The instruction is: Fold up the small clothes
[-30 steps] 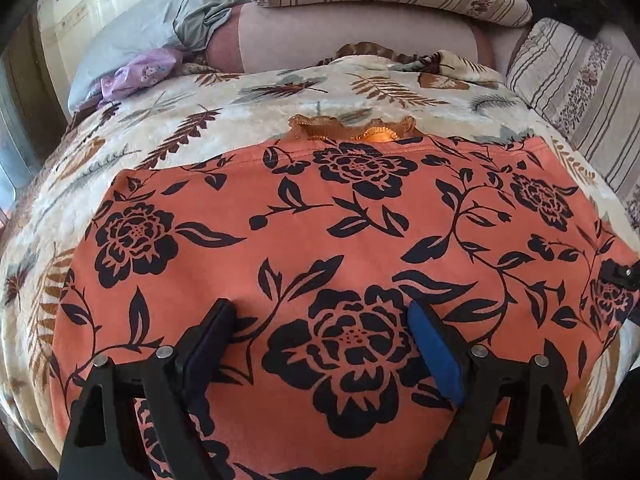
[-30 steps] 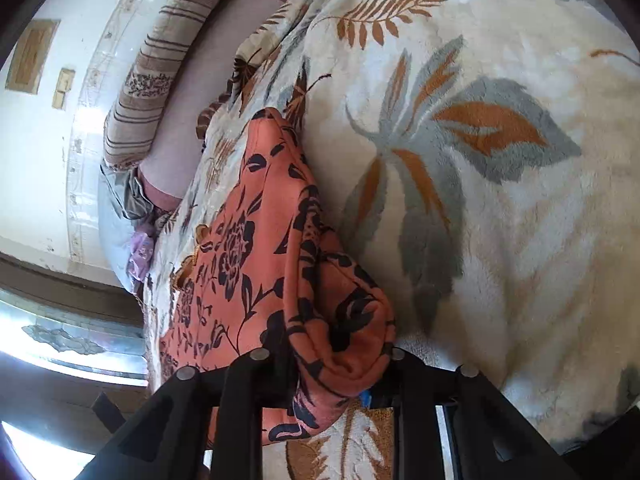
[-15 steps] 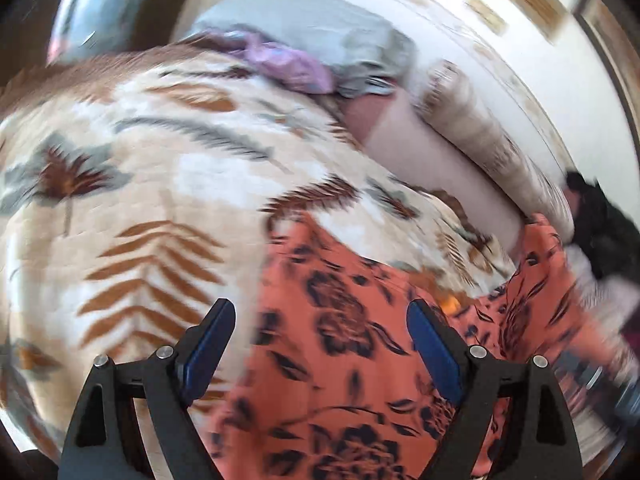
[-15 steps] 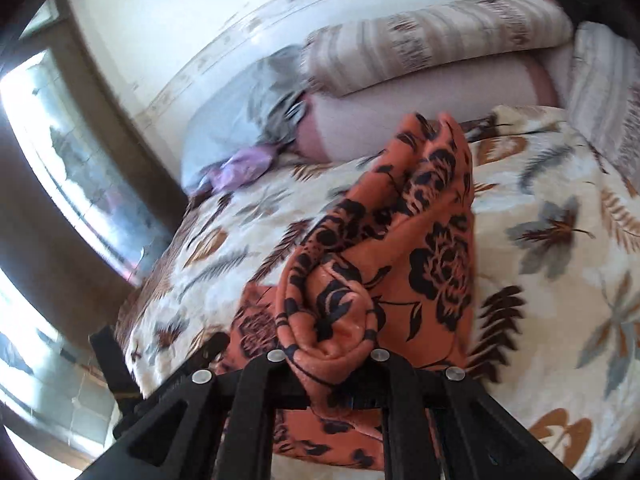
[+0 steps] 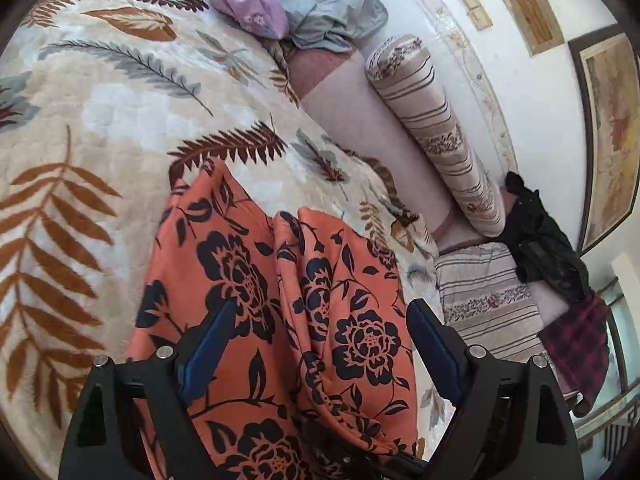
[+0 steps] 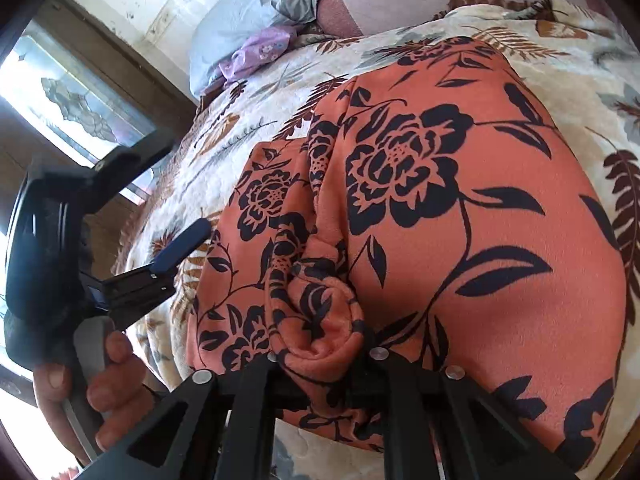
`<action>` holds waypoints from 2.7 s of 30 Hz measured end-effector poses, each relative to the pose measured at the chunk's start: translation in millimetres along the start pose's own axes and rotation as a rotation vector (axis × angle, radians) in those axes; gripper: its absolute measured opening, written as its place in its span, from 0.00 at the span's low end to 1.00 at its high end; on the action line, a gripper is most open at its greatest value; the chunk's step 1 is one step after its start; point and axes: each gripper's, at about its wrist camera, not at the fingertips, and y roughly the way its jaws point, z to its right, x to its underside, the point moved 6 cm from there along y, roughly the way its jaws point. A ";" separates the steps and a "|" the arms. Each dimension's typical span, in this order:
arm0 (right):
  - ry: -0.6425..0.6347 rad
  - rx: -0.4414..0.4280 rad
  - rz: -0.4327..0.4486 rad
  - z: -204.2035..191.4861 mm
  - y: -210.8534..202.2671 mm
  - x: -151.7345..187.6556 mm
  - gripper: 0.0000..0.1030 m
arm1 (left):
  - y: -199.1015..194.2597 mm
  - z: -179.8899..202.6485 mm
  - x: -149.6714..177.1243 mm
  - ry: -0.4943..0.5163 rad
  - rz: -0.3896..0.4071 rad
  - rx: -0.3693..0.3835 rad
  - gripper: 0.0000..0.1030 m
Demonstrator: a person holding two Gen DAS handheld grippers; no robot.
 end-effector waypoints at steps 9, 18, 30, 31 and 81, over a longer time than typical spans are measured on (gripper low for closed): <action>-0.094 -0.034 0.049 -21.5 -18.6 0.8 0.10 | 74.1 11.8 0.2 0.084 -0.246 -0.125 0.45; -0.233 -0.062 0.157 -76.6 -51.3 -15.8 0.10 | 20.1 52.9 -35.6 0.282 -0.141 0.011 0.16; -0.166 -0.105 -0.033 -88.8 36.3 11.2 0.12 | 34.3 -26.8 -46.1 0.286 -0.182 -0.140 0.15; -0.177 -0.094 -0.035 -90.5 33.1 11.7 0.12 | 31.9 -24.8 -47.2 0.287 -0.171 -0.138 0.14; 0.443 -0.351 0.142 93.0 -84.4 51.9 0.79 | -51.9 -24.0 37.6 0.344 -0.067 -0.552 0.70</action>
